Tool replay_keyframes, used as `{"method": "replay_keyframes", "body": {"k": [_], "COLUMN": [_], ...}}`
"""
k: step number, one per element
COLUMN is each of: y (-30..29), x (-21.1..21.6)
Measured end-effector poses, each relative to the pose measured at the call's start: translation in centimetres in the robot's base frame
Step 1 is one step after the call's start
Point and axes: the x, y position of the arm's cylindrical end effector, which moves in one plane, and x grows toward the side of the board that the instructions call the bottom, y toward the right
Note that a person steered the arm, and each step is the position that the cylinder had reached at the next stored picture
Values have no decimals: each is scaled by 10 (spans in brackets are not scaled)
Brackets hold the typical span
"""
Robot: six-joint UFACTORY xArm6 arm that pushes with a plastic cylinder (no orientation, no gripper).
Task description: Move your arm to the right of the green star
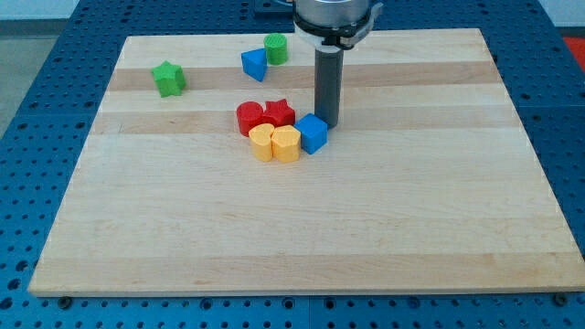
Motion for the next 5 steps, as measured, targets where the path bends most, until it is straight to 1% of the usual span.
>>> {"method": "replay_keyframes", "body": {"k": [1,2,3,4,5], "y": [40,61,50,31,42], "x": [8,37,54,50,32]}}
